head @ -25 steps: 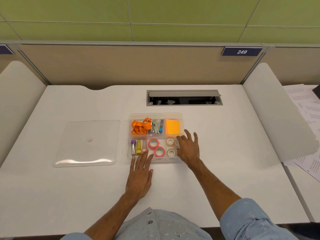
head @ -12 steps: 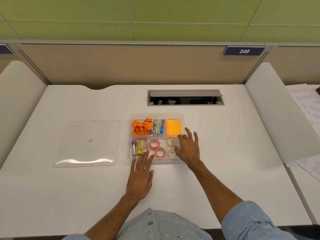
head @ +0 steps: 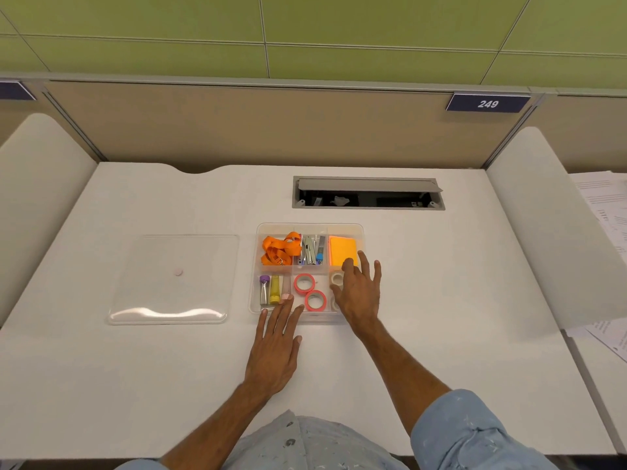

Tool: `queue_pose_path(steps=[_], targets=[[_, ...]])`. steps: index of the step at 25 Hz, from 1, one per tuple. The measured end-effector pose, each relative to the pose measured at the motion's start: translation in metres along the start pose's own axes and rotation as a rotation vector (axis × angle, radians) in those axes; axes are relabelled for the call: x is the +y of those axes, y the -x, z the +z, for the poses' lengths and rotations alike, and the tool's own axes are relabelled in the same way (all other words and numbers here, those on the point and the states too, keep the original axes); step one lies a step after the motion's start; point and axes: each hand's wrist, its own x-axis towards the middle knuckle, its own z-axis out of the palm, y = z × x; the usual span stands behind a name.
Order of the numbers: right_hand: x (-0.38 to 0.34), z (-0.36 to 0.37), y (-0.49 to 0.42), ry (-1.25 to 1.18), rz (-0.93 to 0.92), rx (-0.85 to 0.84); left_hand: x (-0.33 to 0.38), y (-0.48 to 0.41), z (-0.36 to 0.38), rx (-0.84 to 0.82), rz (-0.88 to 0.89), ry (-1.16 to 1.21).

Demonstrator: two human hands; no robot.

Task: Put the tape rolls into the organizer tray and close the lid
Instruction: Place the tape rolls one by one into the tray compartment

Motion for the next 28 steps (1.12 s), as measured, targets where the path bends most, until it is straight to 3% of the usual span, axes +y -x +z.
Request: queue_pose_path(steps=[17, 24, 28], targets=[[0.004, 0.007, 0.006, -0.01, 0.036, 0.005, -0.003, 0.0, -0.001, -0.029, 0.005, -0.017], [0.032, -0.004, 0.006, -0.143, -0.028, 0.156, 0.0, 0.0, 0.001, -0.012, 0.005, -0.023], [0.046, -0.009, 0.01, -0.012, -0.135, 0.037, 0.002, 0.0, 0.0, -0.011, -0.005, -0.012]])
